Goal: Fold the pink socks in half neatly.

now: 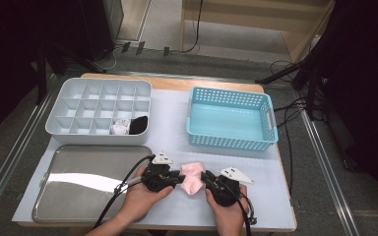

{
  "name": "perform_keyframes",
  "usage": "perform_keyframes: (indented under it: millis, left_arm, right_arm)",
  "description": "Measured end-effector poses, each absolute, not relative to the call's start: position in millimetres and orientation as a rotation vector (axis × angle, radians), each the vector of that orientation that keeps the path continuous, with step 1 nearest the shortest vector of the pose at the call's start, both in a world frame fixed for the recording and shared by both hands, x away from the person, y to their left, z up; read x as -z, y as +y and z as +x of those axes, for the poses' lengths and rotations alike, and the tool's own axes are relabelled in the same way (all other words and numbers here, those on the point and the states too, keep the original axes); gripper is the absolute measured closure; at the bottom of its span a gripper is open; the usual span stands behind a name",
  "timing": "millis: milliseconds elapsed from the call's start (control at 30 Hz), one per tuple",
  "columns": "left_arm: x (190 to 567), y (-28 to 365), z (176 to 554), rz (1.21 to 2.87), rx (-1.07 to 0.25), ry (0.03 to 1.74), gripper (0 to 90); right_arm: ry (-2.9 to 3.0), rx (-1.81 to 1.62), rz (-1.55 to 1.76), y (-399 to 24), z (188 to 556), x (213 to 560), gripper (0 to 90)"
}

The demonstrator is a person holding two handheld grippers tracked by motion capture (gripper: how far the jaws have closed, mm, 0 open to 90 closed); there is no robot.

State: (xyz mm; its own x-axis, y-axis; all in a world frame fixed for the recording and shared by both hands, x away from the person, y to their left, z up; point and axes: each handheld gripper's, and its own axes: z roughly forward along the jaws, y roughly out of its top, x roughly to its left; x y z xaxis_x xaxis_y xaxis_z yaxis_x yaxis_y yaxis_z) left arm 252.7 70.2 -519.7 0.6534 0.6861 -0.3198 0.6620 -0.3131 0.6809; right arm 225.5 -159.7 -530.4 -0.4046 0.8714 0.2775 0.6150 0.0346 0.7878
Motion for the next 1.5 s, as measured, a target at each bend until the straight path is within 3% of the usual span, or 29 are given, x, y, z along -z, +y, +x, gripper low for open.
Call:
perform_keyframes:
  millis: [133, 233, 400, 567, 633, 733, 900, 1200, 1500]
  left_arm:
    - [520, 73, 254, 2.007, -0.054, 1.072, 58.2]
    - [519, 74, 254, 2.004, -0.046, 1.067, 59.4]
    - [521, 73, 255, 2.013, -0.04, 1.068, 68.6]
    - [522, 73, 256, 2.021, -0.071, 1.082, 66.2]
    - [522, 73, 256, 2.021, -0.078, 1.088, 65.3]
    - [523, 73, 257, 2.021, -0.067, 1.086, 63.7]
    - [521, 74, 256, 2.018, -0.01, 1.073, 78.4]
    - [521, 73, 254, 1.99, -0.011, 1.104, 82.5]
    - [522, 81, 258, 1.933, 0.064, 1.142, 81.6]
  right_arm:
    - [1.967, -1.39, 1.517, -167, 215, 521, 77.7]
    - [1.943, -1.438, 1.524, -168, 207, 519, 73.0]
    - [1.936, -1.443, 1.607, -161, 204, 525, 54.9]
    - [1.949, -1.35, 1.684, -156, 207, 535, 53.9]
    - [1.954, -1.343, 1.688, -156, 209, 536, 55.3]
    - [1.975, -1.327, 1.648, -153, 208, 538, 67.3]
    - [1.976, -1.389, 1.662, -156, 209, 537, 78.4]
    - [1.947, -1.361, 1.375, -131, 190, 518, 79.3]
    - [2.039, -1.325, 1.298, -114, 189, 524, 78.9]
